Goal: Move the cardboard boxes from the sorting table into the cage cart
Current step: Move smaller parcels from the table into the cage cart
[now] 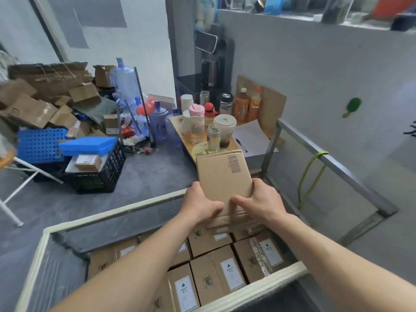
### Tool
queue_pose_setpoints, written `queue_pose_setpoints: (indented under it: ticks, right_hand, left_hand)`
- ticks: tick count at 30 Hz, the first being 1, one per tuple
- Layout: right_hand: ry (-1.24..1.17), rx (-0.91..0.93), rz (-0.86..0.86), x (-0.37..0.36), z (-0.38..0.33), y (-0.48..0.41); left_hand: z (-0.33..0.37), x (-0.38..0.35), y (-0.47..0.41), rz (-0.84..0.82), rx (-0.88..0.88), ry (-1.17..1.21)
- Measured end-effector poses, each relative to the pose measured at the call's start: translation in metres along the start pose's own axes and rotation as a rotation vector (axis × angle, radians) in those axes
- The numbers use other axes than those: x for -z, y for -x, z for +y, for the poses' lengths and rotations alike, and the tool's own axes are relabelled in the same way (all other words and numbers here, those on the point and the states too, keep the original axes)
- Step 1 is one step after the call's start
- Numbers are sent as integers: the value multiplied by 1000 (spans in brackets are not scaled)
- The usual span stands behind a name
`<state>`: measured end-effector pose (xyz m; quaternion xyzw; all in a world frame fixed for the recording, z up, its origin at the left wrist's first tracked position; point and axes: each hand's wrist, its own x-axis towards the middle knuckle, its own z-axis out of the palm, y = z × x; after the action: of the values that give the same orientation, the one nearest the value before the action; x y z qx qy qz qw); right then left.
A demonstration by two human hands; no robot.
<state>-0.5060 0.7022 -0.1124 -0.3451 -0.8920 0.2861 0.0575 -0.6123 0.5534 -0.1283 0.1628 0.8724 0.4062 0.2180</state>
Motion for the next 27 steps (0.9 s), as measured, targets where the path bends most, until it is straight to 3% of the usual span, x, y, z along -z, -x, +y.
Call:
queue_pose_setpoints:
  ticks: [14,27]
  right_hand:
    - [50,-118,-110,-76,21,-73]
    - [67,-217,-354,-192,157,-163]
  left_hand:
    - [-58,-31,-87,-140,104,10]
    - [-148,-183,-178,-218,377,-73]
